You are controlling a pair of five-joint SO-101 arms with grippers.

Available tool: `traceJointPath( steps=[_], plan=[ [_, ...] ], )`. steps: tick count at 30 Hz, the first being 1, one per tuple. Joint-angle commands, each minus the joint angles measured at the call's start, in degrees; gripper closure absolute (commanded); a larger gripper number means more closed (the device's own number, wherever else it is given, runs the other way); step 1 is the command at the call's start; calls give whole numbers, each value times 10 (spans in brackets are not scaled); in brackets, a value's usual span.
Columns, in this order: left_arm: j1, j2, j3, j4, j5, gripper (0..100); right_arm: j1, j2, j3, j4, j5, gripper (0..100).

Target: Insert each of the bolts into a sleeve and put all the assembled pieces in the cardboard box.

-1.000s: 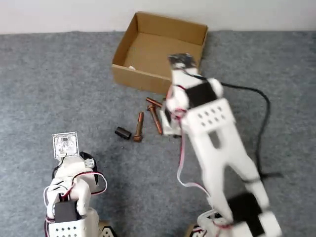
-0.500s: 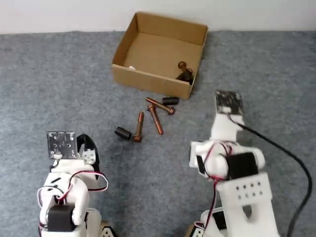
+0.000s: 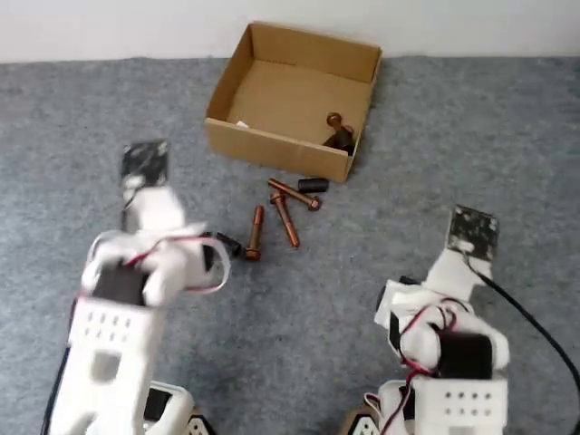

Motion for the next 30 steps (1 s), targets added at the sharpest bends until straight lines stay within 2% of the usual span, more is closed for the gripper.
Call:
traceJointPath(
  steps=[1, 10, 17, 19, 24, 30],
  plan=[
    [46, 122, -116, 6, 42, 994, 15, -72, 15, -9, -3, 991],
    [75, 366, -328, 7, 79, 993, 15, -249, 91, -29, 59, 991],
    [75, 538, -449, 11, 79, 991, 15, -258, 94, -30, 61, 991],
    [75, 583, -485, 27, 79, 976, 15, -258, 94, -30, 61, 991],
    [76, 692, -599, 95, 101, 868, 15, -258, 95, -30, 61, 991],
    [88, 818, -772, 180, 107, 863, 14, -258, 95, -30, 61, 991]
  ],
)
